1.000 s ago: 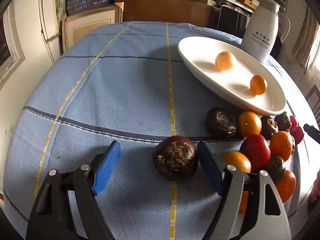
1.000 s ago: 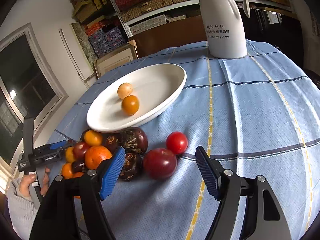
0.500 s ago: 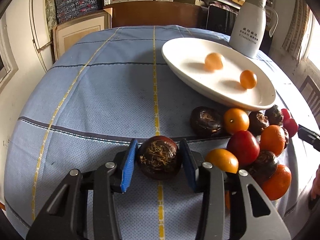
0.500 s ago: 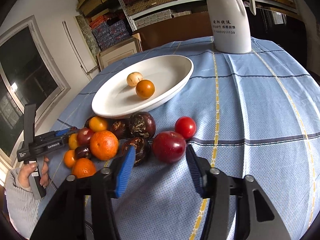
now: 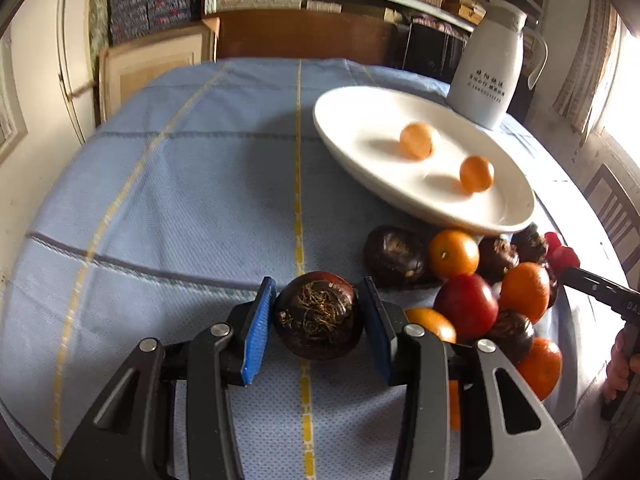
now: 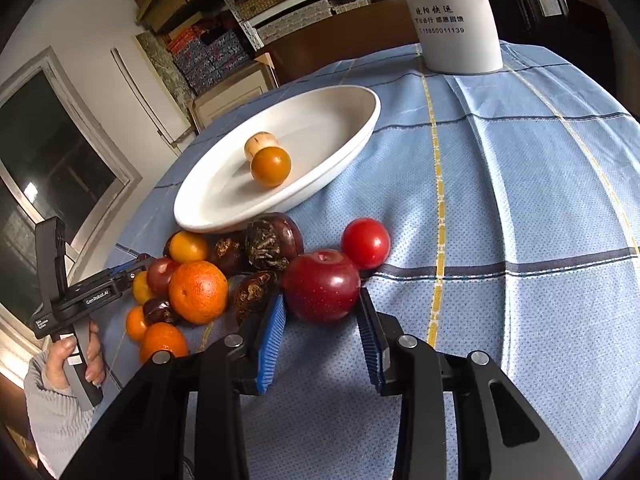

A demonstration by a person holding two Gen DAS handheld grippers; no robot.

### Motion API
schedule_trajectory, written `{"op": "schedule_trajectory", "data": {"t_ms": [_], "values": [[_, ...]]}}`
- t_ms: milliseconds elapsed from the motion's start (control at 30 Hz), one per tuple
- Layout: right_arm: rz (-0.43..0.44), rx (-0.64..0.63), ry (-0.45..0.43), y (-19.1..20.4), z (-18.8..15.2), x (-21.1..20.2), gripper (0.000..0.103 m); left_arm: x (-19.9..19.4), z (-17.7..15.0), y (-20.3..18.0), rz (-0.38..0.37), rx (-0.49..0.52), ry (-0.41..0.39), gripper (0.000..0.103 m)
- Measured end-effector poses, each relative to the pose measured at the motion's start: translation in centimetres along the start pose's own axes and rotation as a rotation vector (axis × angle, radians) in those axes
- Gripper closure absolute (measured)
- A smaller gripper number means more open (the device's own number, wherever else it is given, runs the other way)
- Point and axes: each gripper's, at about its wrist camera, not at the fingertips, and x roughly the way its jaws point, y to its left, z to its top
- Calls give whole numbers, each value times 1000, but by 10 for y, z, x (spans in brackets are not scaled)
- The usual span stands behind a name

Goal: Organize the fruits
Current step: 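Carry passion fruit and apple over the plate and open both tools, then grasp a red cherry tomato with the right tool while the left approaches a passion fruit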

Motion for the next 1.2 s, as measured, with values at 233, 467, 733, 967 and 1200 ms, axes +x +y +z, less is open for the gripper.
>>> {"op": "schedule_trajectory", "data": {"t_ms": [233, 467, 733, 967, 1200], "values": [[44, -34, -77, 21, 40, -12, 67, -15, 40, -24, -10, 42, -74, 61], [20, -81, -68, 42, 94, 31, 67, 24, 81, -57, -19, 93, -51, 61], [-11, -56, -58, 26, 102, 58, 56, 58, 85, -67, -13, 129, -20, 39], [-3, -67, -82, 31, 95, 47, 53, 43, 75, -60, 14, 131, -43, 26], [-17, -41, -88, 24, 91, 42, 42, 29, 63, -49, 8, 123, -39, 24]]}}
